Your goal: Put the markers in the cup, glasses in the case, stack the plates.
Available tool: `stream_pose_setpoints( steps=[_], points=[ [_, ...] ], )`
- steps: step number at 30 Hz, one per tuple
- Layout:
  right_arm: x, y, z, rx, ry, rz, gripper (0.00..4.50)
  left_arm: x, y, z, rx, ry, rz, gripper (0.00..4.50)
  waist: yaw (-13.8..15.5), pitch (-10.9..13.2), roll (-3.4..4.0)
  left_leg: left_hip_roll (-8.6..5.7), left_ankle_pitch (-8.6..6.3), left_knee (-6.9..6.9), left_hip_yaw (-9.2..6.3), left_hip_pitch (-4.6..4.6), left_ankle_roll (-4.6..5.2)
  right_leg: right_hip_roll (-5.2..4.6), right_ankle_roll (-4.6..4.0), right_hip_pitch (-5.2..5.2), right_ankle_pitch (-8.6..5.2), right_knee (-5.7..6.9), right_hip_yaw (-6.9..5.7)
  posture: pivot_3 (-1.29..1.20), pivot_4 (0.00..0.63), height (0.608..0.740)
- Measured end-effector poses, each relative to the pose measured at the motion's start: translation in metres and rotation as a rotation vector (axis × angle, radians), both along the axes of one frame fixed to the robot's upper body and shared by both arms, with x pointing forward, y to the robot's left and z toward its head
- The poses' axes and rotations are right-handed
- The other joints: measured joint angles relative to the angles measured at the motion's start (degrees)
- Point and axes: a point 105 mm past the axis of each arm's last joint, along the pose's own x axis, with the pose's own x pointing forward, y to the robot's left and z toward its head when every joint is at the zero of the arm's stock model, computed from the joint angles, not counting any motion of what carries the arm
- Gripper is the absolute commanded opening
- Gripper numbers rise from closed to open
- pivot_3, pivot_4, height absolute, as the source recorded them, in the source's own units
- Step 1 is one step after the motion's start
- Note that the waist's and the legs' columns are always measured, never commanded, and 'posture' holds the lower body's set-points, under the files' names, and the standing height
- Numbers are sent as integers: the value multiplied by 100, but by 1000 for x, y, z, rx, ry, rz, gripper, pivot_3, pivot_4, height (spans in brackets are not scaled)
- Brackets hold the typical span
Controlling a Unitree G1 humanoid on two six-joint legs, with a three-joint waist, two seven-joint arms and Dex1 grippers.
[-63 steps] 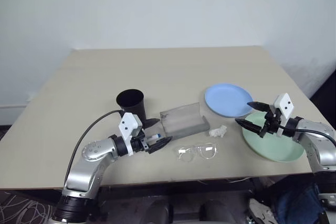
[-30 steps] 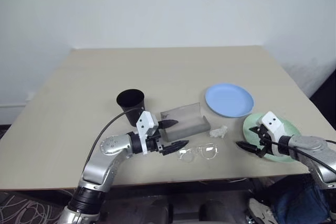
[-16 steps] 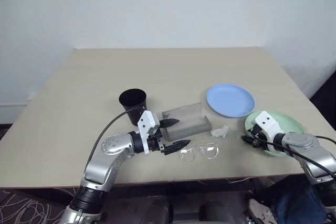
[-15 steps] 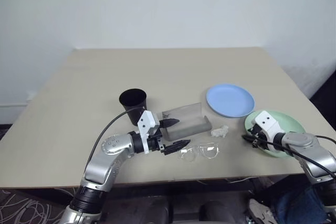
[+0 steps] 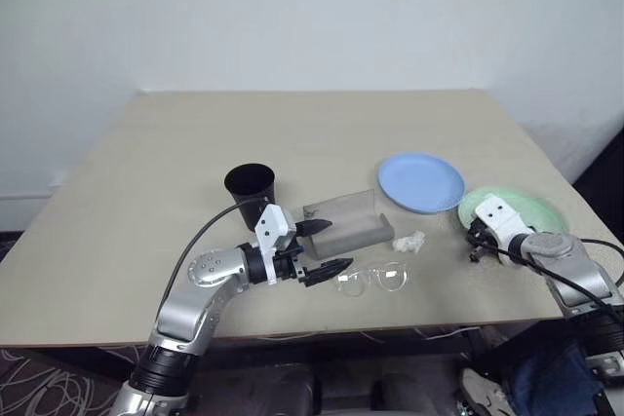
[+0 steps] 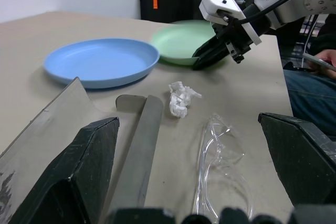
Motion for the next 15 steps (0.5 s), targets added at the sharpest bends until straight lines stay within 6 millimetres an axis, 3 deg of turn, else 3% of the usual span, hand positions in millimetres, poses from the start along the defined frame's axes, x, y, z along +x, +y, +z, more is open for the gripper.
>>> stream_pose_setpoints(
  steps=[15],
  points=[
    [35,-26,6,-149,-87,-92,31,1,1,0,5,-8,6,4500,19,10,21,-11,9,-3,2,-26,16,-2,17,-24,16,-5,-4,0,0,738]
  ],
)
